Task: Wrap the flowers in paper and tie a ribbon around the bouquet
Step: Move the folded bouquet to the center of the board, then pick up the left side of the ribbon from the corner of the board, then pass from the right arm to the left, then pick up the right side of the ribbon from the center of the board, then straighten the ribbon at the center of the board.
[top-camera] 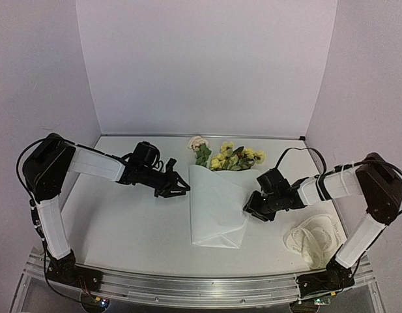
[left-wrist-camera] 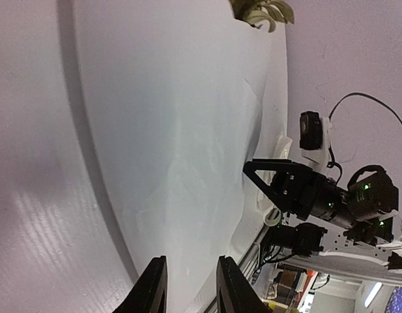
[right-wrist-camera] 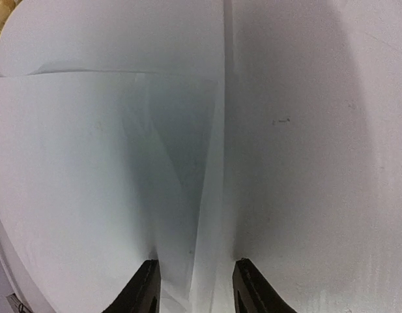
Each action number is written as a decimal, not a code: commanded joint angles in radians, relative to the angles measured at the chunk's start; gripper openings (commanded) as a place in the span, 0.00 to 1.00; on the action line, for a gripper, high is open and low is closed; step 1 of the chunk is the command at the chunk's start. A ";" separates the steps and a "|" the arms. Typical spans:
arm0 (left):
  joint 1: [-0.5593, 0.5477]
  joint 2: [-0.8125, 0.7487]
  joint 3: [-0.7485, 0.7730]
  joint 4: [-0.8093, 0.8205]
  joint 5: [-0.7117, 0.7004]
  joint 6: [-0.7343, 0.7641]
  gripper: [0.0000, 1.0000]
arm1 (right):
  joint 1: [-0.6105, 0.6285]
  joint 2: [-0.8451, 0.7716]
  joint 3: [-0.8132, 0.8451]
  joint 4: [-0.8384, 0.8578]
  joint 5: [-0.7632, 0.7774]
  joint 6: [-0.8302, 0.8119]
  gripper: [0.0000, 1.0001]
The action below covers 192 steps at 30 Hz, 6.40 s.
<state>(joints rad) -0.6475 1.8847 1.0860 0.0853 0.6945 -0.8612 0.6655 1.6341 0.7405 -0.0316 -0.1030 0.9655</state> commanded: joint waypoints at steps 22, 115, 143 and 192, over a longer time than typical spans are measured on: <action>0.137 0.062 0.037 0.002 0.007 0.050 0.28 | -0.051 0.327 0.468 -0.121 -0.038 -0.172 0.30; -0.362 -0.359 -0.214 0.278 -0.633 0.331 0.00 | 0.285 -0.143 0.355 -0.004 -0.154 0.417 0.33; -0.355 -0.961 -0.433 -0.724 -1.582 -0.229 0.00 | -0.025 -0.444 -0.243 -0.445 0.326 0.332 0.82; -0.339 -1.278 -0.454 -0.998 -1.726 -0.378 0.00 | -0.109 -0.458 -0.143 -0.539 0.316 0.228 0.00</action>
<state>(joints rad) -0.9918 0.6347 0.7205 -0.8225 -1.1457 -1.0699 0.5522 1.1309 0.6775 -0.5671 0.2638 1.2001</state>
